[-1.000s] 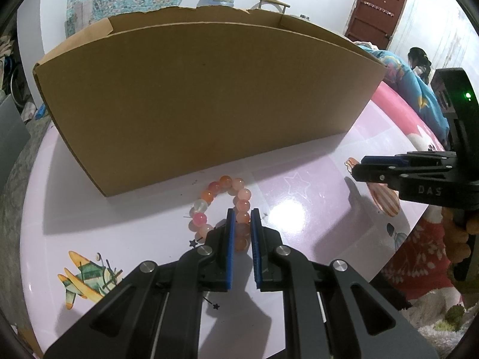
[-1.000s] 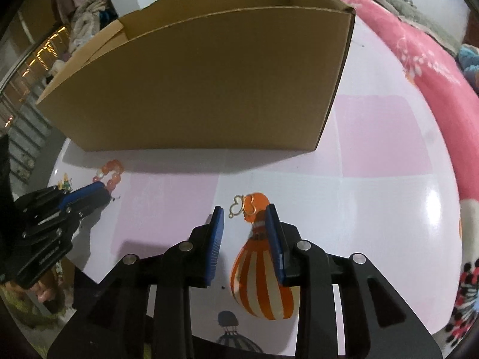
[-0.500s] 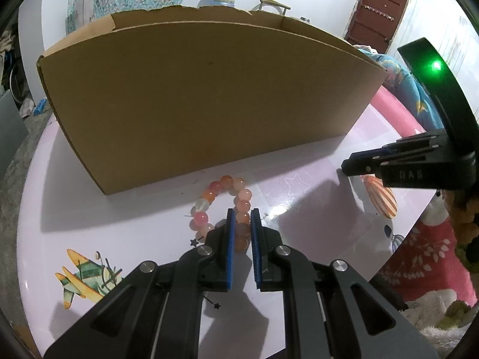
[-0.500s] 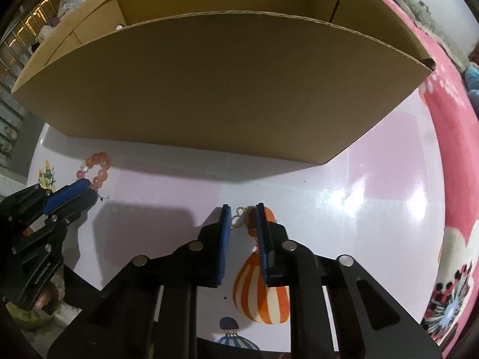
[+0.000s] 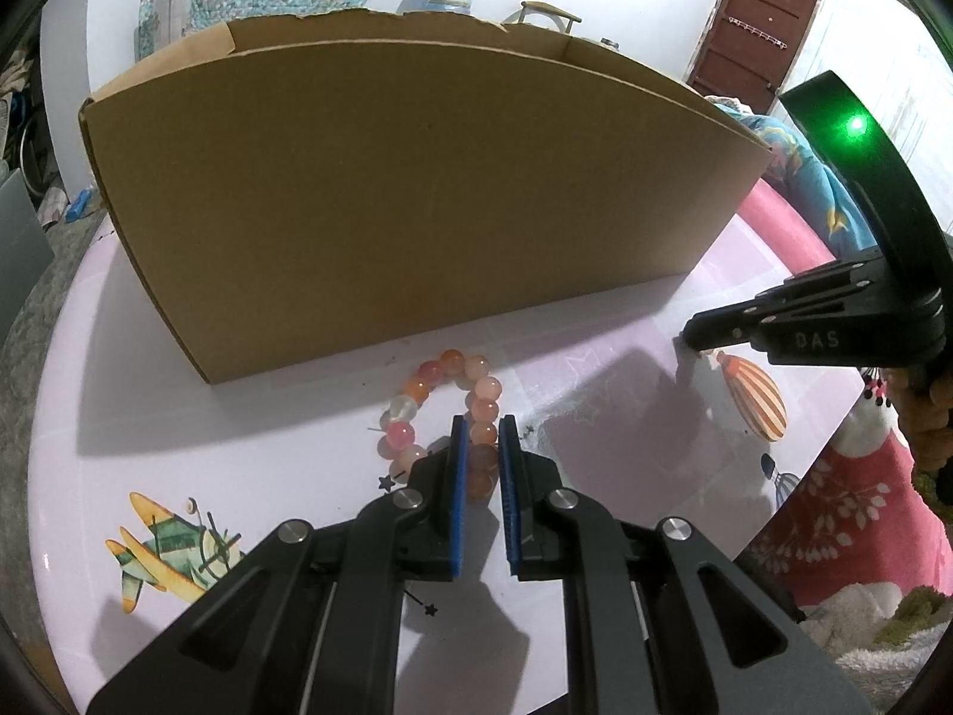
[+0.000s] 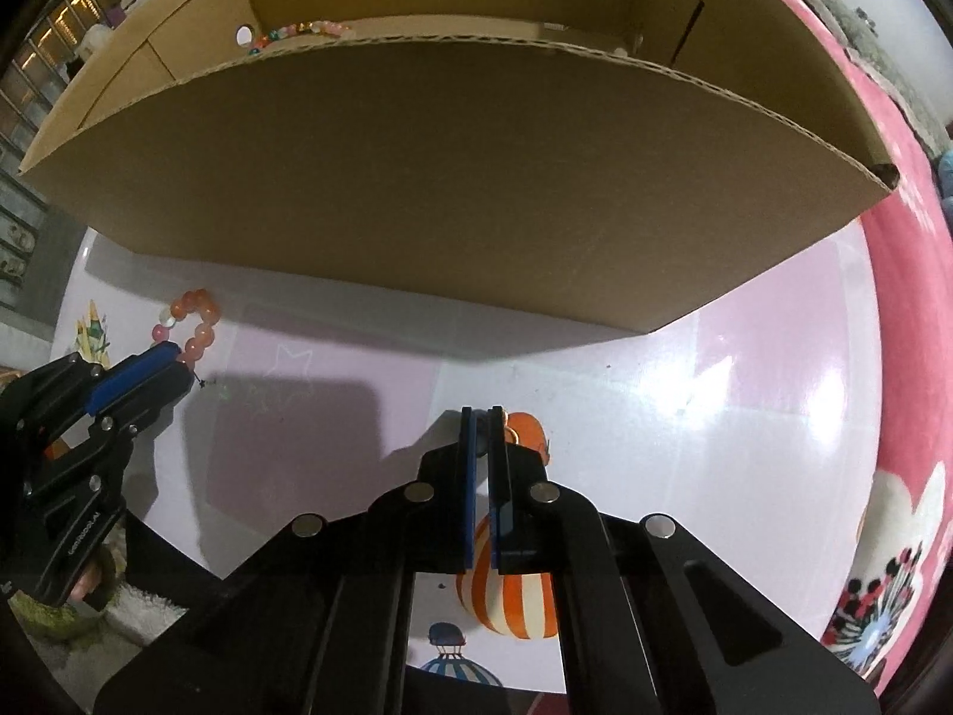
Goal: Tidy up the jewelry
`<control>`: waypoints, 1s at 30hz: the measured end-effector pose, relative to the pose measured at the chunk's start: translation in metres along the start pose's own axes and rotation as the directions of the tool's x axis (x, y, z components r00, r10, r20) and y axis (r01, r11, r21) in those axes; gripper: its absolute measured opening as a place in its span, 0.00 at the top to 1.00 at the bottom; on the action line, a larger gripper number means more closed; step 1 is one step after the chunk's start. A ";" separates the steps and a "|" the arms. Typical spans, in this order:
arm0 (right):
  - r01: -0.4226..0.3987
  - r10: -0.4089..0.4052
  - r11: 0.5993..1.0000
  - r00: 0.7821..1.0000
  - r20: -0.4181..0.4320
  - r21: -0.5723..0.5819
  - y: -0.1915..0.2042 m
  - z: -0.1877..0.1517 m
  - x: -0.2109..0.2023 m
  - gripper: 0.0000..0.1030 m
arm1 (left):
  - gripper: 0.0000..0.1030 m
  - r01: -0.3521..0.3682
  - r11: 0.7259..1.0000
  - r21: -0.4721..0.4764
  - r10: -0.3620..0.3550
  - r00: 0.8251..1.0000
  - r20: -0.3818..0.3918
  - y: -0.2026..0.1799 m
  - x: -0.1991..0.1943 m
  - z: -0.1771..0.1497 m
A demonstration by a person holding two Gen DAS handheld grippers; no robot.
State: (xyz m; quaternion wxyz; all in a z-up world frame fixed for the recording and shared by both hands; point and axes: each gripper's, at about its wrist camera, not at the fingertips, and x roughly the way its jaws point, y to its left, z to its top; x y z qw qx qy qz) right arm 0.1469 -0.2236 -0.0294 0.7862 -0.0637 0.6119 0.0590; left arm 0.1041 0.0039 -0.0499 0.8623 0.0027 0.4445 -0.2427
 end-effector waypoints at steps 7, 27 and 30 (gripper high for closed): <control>-0.018 0.018 0.998 1.000 0.004 -0.059 0.004 0.000 -0.008 0.99 | 0.90 -0.003 1.000 0.003 0.003 1.000 -0.001 -0.001 0.001 0.000; -0.166 0.168 0.981 0.986 0.017 -0.103 0.044 0.001 -0.008 0.95 | 0.90 -0.002 1.000 -0.006 0.002 1.000 -0.003 -0.001 0.001 0.000; -0.004 0.014 0.994 0.995 0.097 -0.110 0.036 0.006 -0.010 0.94 | 0.90 -0.002 1.000 -0.006 0.002 1.000 -0.005 -0.001 0.001 0.000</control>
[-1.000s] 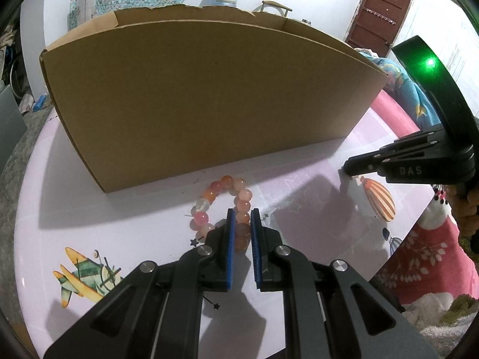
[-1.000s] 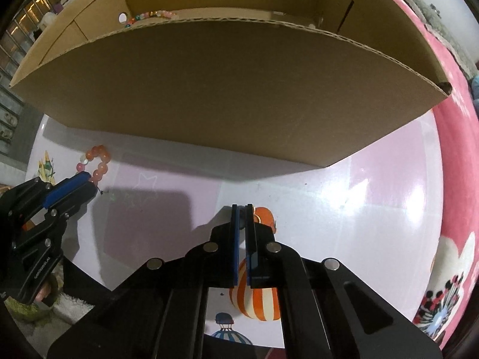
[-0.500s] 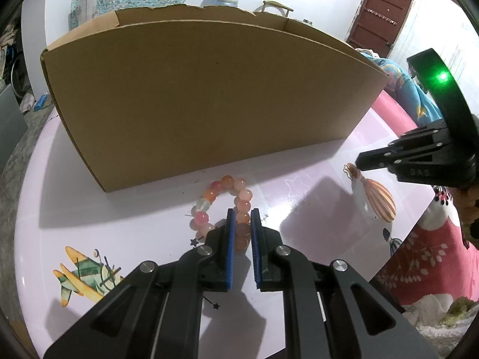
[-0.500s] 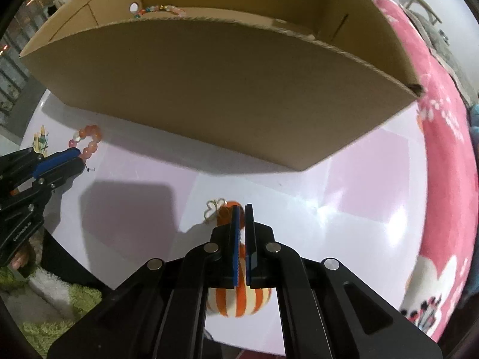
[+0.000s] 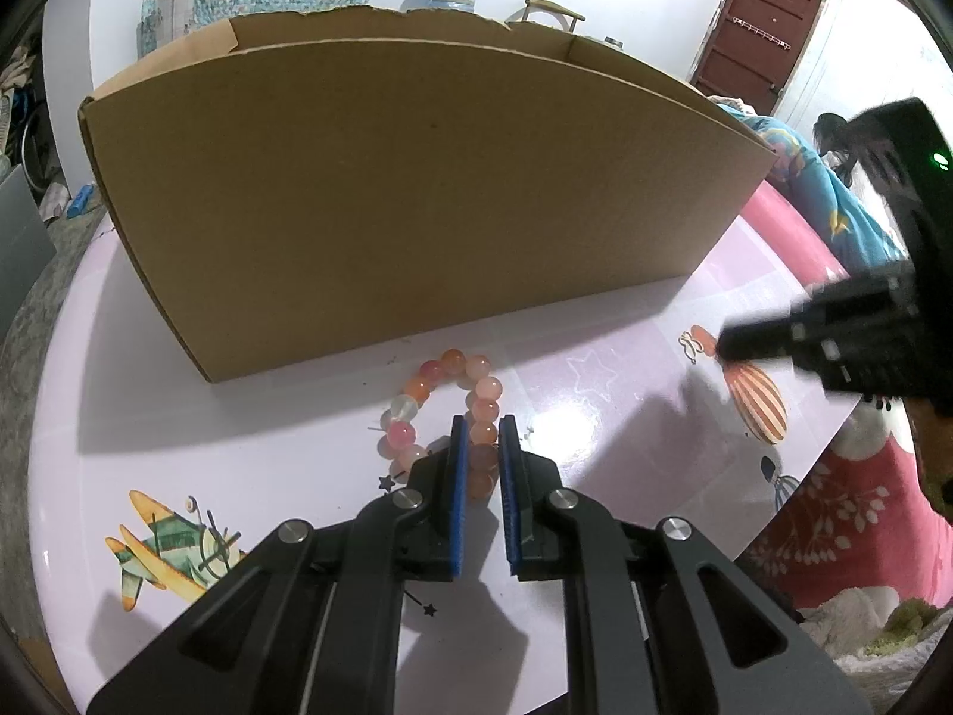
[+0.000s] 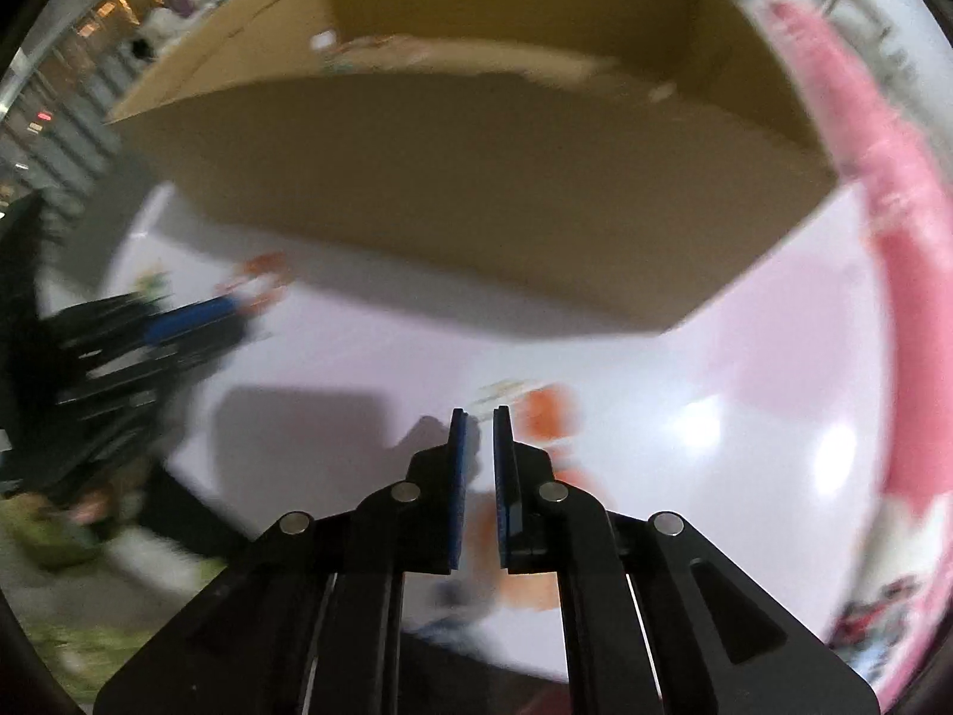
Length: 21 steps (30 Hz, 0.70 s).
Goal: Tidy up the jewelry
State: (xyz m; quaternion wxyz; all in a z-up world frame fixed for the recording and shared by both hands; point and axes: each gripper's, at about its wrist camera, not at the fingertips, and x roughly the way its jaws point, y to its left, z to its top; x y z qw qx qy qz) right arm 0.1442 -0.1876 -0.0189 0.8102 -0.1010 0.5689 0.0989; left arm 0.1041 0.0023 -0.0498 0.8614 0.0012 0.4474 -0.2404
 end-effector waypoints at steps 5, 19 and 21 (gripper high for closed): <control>0.046 -0.046 0.999 0.999 -0.017 -0.006 -0.001 0.009 0.024 0.89 | 0.90 -0.004 1.000 0.000 0.004 1.000 0.000 0.000 0.000 0.001; -0.003 0.000 0.992 1.000 0.025 0.126 -0.021 -0.005 0.013 0.86 | 0.89 -0.056 0.997 0.054 0.057 0.998 -0.012 -0.007 -0.005 0.003; -0.027 0.015 0.985 0.998 0.069 0.168 -0.026 -0.008 0.008 0.76 | 0.77 -0.079 0.990 0.117 0.075 0.997 0.036 -0.018 -0.018 0.002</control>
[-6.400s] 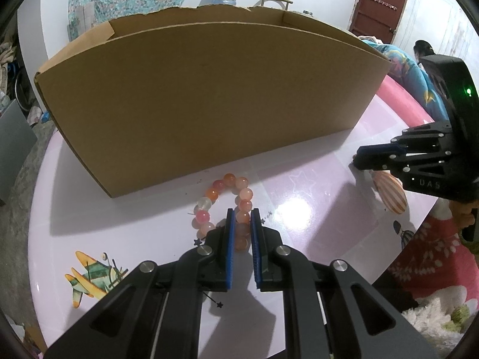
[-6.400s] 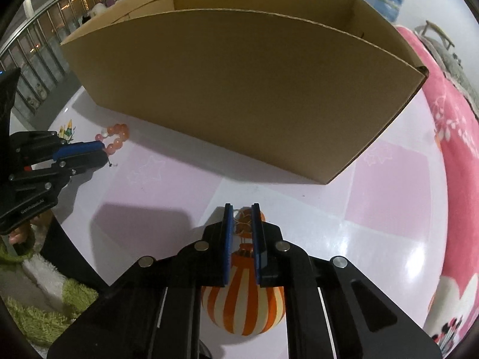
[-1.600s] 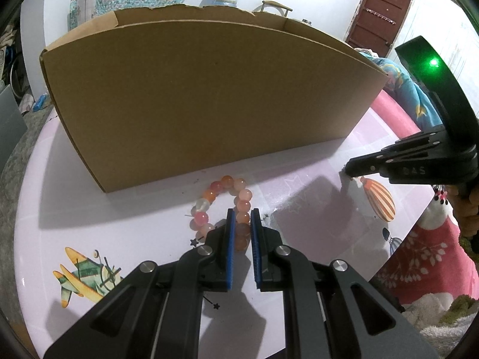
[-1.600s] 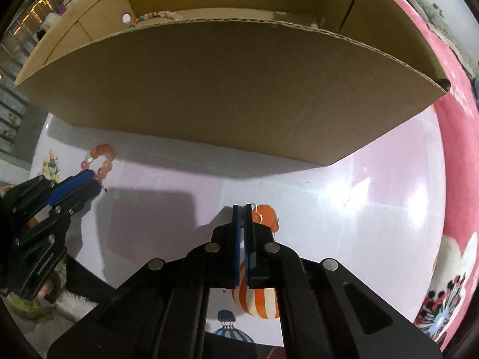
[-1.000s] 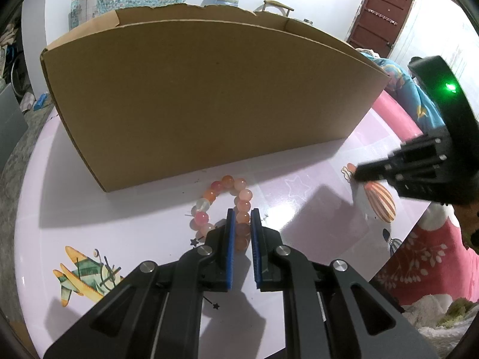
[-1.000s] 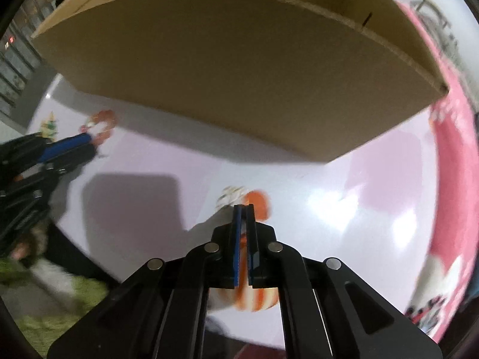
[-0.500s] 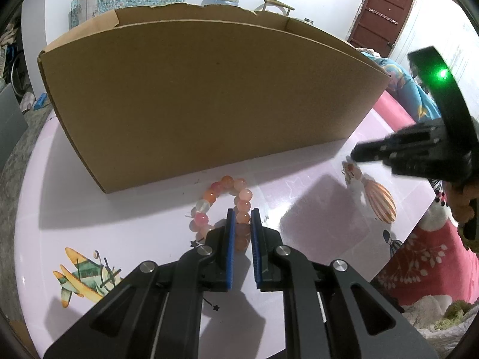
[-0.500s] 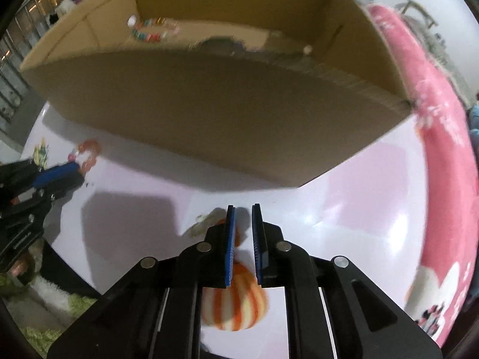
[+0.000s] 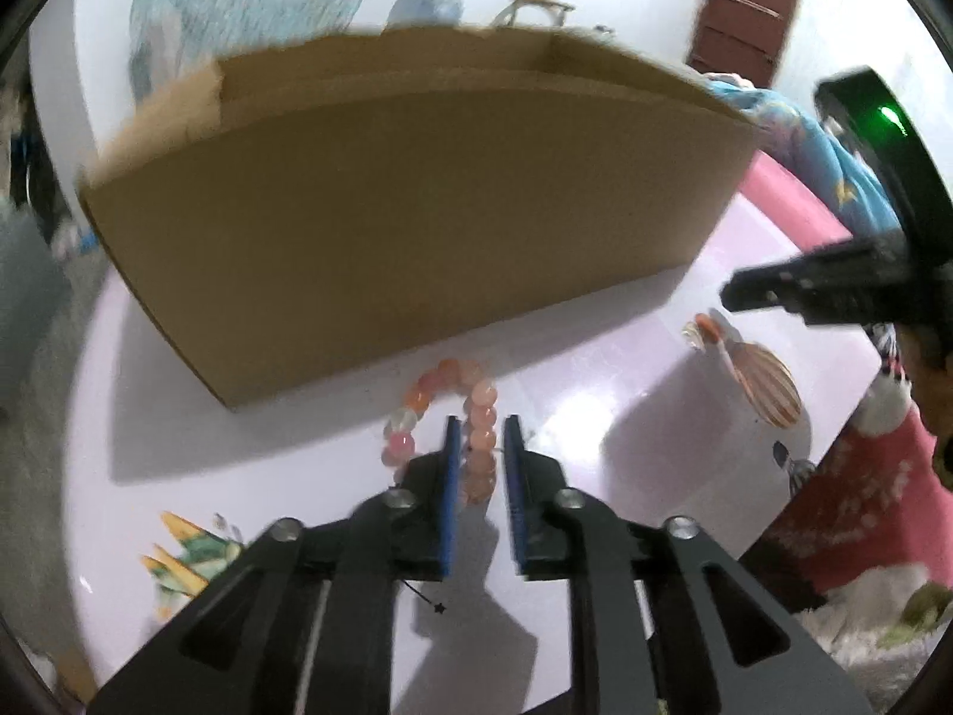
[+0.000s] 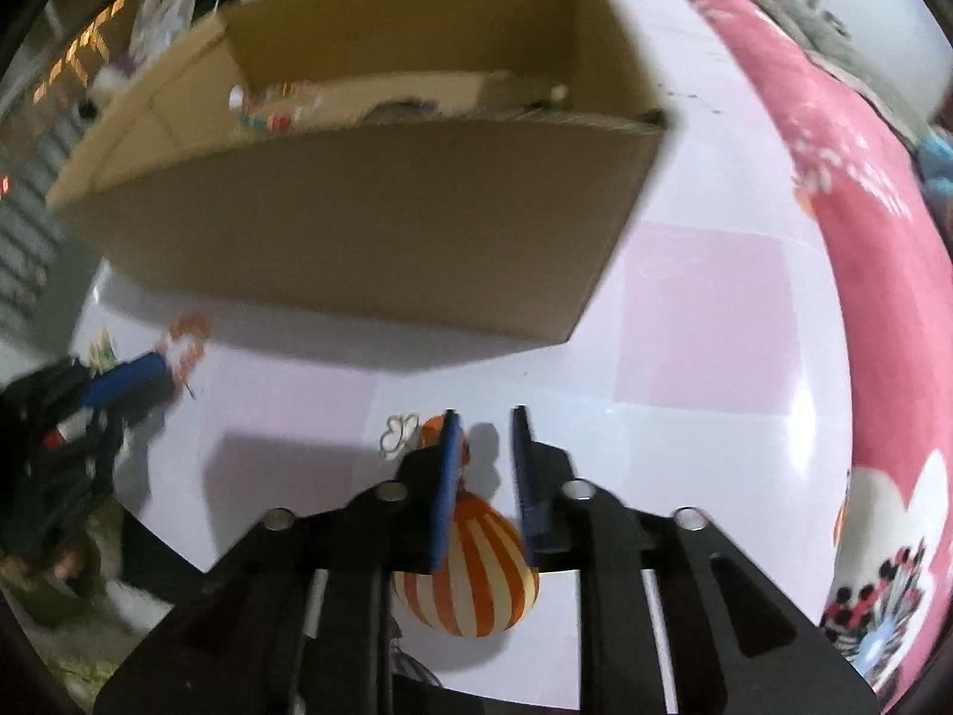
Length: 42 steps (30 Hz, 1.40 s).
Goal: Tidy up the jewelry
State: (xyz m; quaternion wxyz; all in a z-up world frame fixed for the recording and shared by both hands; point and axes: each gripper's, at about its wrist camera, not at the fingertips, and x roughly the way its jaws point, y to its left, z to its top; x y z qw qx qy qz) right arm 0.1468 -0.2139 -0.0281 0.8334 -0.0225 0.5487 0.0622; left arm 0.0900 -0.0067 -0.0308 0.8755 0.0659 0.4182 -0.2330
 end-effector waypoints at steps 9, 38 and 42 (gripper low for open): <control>0.001 -0.025 0.994 0.977 0.213 0.112 -0.039 -0.036 -0.030 0.63 | 0.64 0.167 0.968 0.186 -0.171 0.985 0.004 -0.067 0.009 0.024; -0.149 0.069 0.972 0.921 0.383 0.183 -0.111 -0.080 -0.027 0.59 | 0.78 0.120 0.943 0.311 -0.079 0.987 -0.142 -0.127 0.075 0.057; -0.155 0.074 0.971 0.919 0.388 0.183 -0.112 -0.081 -0.027 0.59 | 0.87 0.121 0.941 0.317 -0.075 0.985 -0.154 -0.127 0.077 0.059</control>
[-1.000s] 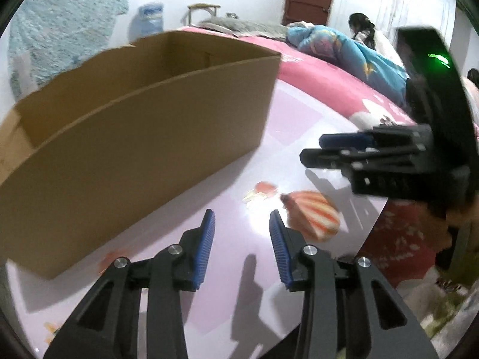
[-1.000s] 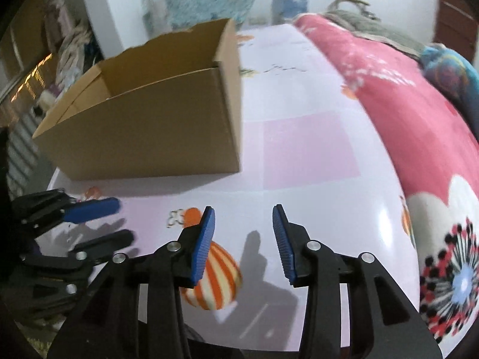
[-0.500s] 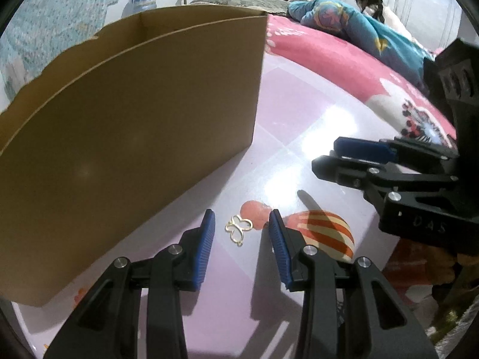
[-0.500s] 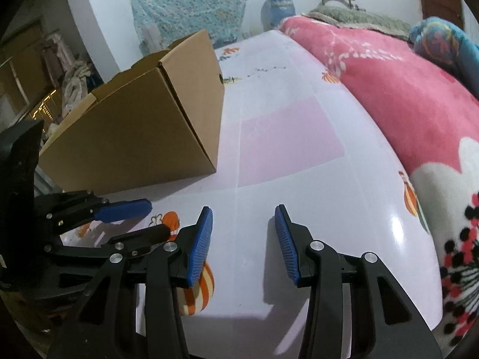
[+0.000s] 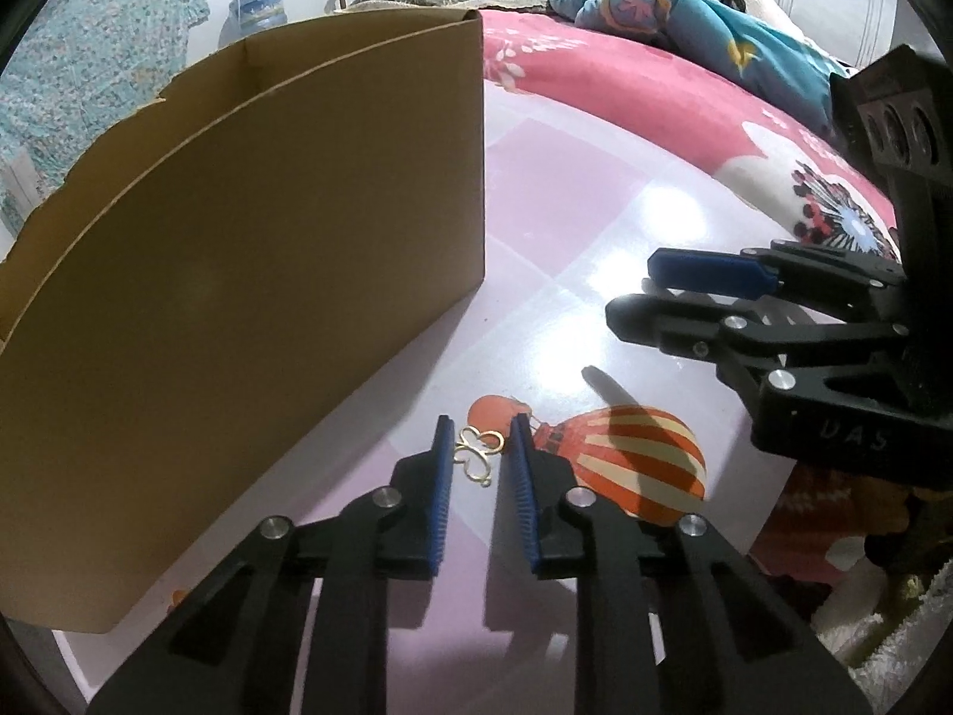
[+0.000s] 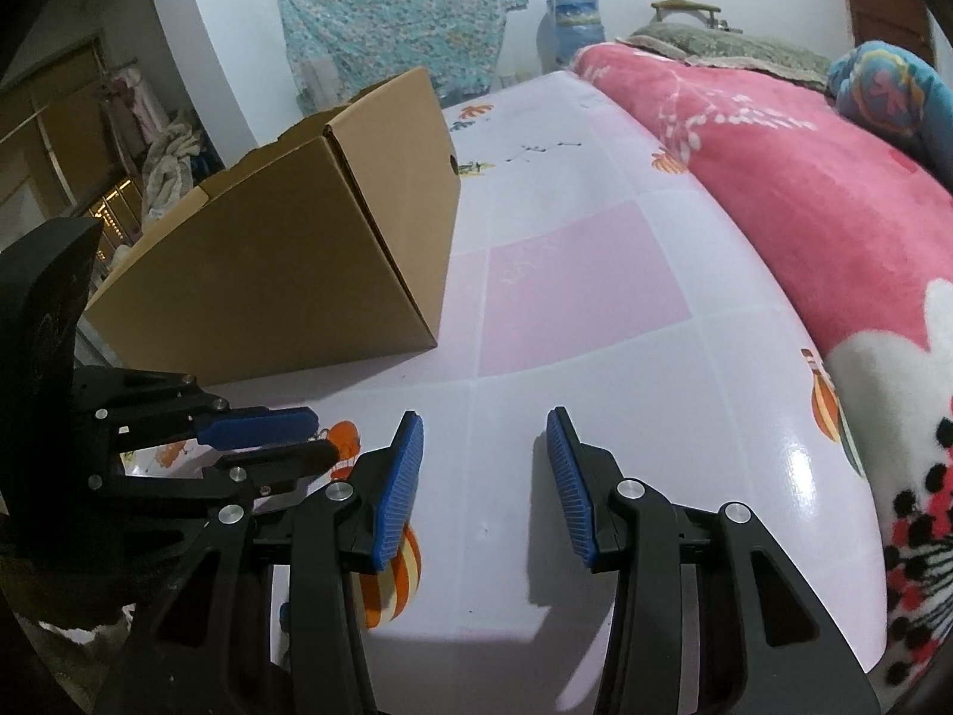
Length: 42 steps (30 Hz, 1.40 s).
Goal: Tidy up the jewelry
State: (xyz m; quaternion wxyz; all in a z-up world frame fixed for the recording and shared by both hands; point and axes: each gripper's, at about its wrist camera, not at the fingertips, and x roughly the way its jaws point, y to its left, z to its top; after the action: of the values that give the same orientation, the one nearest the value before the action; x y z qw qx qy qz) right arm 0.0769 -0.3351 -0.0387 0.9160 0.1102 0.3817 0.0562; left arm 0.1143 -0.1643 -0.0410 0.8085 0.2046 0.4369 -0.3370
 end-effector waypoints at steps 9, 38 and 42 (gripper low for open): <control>-0.004 0.004 1.000 1.000 0.003 0.005 -0.002 0.000 0.000 0.59 | 0.89 0.013 1.000 0.005 -0.013 1.000 -0.012 -0.002 0.001 0.002; 0.005 -0.006 1.000 1.000 0.002 0.021 -0.004 0.000 -0.005 0.59 | 0.80 0.119 0.993 -0.014 -0.120 0.989 -0.081 -0.003 0.004 0.020; 0.003 -0.003 1.000 1.000 0.003 0.020 -0.003 0.000 -0.005 0.59 | 0.73 0.114 0.993 0.000 -0.114 0.989 -0.094 -0.005 0.005 0.020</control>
State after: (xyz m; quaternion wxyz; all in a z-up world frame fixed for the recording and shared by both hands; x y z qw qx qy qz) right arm 0.0733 -0.3393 -0.0359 0.9155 0.1187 0.3809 0.0511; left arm 0.1242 -0.1819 -0.0349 0.7660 0.1971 0.4844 -0.3738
